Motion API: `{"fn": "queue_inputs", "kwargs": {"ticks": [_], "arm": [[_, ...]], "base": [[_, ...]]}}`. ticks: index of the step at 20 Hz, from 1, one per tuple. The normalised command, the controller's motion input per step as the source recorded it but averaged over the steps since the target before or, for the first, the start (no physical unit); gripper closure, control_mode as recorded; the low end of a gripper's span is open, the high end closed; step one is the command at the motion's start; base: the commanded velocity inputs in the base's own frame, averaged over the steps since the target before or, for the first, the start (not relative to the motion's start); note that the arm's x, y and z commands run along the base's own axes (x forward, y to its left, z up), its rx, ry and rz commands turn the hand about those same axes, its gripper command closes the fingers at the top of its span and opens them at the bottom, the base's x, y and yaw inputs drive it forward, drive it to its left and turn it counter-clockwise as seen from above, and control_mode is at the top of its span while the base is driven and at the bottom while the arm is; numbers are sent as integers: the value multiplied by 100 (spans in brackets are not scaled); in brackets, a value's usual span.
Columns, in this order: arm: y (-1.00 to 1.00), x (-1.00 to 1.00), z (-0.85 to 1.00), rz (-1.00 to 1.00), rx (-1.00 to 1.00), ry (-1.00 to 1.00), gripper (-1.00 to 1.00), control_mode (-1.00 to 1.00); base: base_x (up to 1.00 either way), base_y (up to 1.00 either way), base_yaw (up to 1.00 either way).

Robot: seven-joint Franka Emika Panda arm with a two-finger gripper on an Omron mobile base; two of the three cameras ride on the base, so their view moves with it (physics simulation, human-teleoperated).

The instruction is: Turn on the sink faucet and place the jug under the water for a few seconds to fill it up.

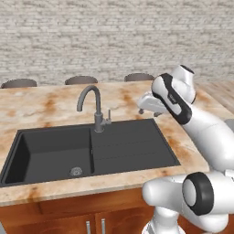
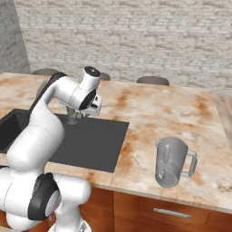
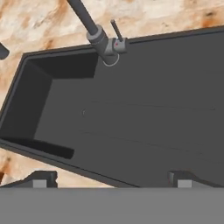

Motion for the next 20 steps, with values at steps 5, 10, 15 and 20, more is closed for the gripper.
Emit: {"fn": "queue_inputs", "kwargs": {"ticks": [5, 10, 15, 20], "arm": [[0, 71, -44, 13, 13, 2, -100, -100], [3, 87, -42, 8, 6, 4, -100, -100], [11, 81, -32, 5, 0, 1, -100, -100], [17, 70, -25, 6, 0, 0, -100, -100]], "base": [[0, 0, 0], [0, 0, 0], [0, 0, 0], [0, 0, 0]]}}
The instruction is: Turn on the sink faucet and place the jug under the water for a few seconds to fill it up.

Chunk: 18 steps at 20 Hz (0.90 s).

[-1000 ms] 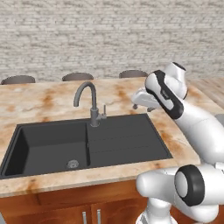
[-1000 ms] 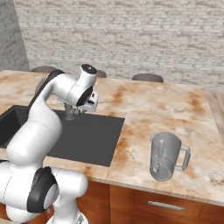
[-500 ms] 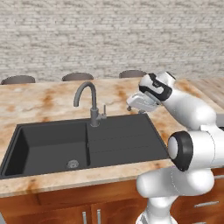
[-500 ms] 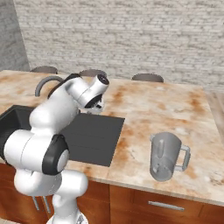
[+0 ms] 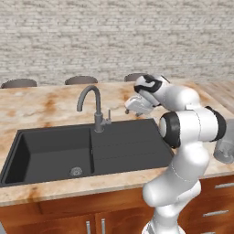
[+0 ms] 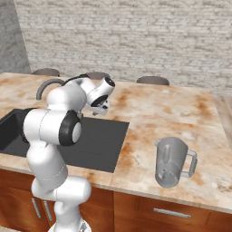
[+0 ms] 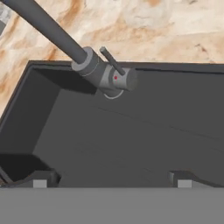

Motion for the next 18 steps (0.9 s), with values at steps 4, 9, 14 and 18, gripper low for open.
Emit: {"fn": "queue_inputs", "kwargs": {"ticks": [4, 9, 14, 18], "arm": [[29, 54, -33, 7, 0, -4, -100, -100], [27, 53, -32, 6, 0, -5, -100, -100], [24, 44, -29, 2, 0, -5, -100, -100], [29, 34, -33, 0, 0, -9, -100, -100]], "base": [[0, 0, 0], [0, 0, 0], [0, 0, 0], [0, 0, 0]]}}
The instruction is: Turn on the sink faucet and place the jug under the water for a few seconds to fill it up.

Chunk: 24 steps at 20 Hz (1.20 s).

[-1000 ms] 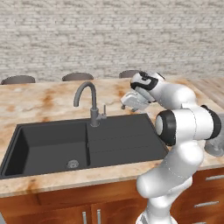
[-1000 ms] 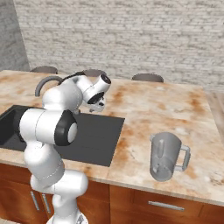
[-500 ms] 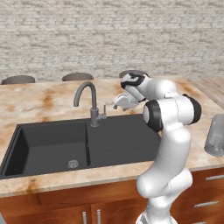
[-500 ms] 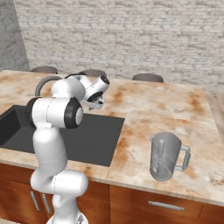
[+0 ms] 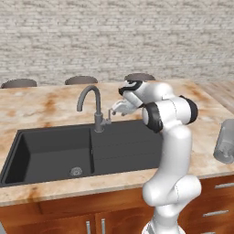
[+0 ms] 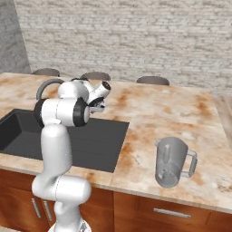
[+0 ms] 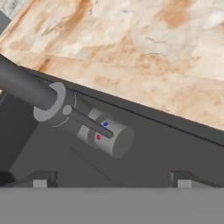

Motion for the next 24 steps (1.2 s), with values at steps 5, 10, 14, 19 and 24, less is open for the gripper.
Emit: {"fn": "queue_inputs", "kwargs": {"ticks": [5, 10, 14, 19, 24], "arm": [[32, 26, -34, 0, 0, -15, -100, -100], [26, 26, -22, 0, 0, -13, -100, -100], [9, 34, -8, -7, 0, -7, -100, -100], [0, 15, 0, -9, 0, 0, -100, -100], [0, 20, 0, -11, 0, 0, -100, -100]], "base": [[0, 0, 0], [0, 0, 0], [0, 0, 0], [0, 0, 0], [0, 0, 0]]}}
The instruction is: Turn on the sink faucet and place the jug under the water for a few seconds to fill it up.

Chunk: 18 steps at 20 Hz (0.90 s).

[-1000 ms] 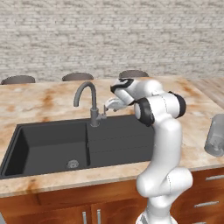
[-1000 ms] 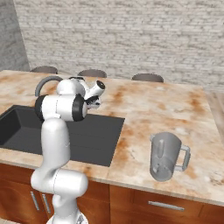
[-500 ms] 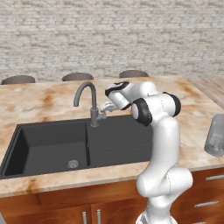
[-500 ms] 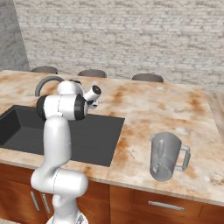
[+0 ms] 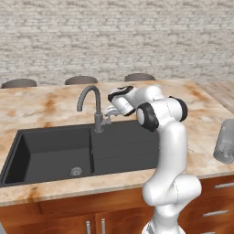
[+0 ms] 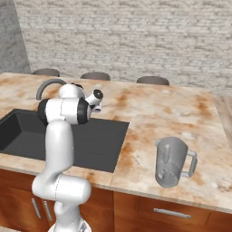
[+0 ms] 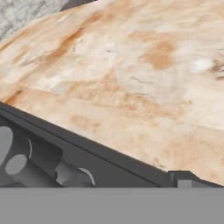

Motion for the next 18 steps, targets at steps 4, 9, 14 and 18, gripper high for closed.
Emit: {"fn": "queue_inputs", "kwargs": {"ticks": [4, 9, 14, 18], "arm": [[0, 28, 0, -7, 0, 0, -100, -100], [0, 29, 0, -5, 0, 0, -100, -100], [1, 21, -1, -4, 0, 0, -100, -100], [8, 28, 0, -5, 0, 0, -100, -100]], "base": [[0, 0, 0], [0, 0, 0], [0, 0, 0], [0, 0, 0]]}}
